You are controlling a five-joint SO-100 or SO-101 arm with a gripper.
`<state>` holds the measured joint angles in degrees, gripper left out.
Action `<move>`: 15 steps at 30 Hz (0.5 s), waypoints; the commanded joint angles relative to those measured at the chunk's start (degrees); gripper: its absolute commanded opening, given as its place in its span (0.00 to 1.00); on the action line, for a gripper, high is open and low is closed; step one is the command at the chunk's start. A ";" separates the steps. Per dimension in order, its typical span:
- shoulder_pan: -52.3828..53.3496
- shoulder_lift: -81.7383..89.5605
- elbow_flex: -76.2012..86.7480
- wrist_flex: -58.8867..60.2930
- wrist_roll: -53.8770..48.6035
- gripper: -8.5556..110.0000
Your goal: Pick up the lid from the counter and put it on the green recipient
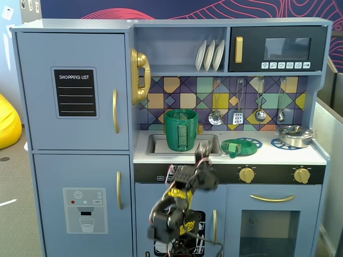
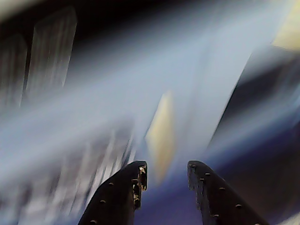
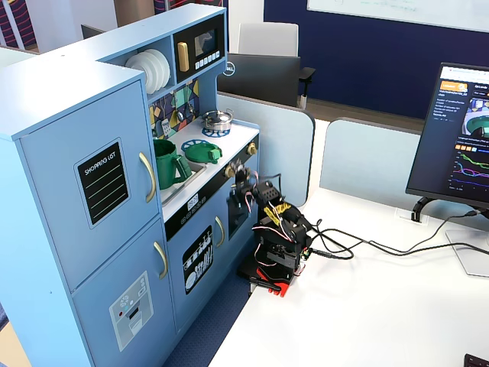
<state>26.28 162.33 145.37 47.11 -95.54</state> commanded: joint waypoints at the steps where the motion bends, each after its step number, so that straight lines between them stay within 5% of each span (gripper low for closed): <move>1: 6.50 -6.77 -13.10 -12.22 0.35 0.18; 6: 10.99 -12.13 -10.28 -36.30 1.32 0.39; 15: 9.05 -20.48 -10.02 -48.34 1.85 0.43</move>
<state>35.77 144.58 138.34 2.90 -94.39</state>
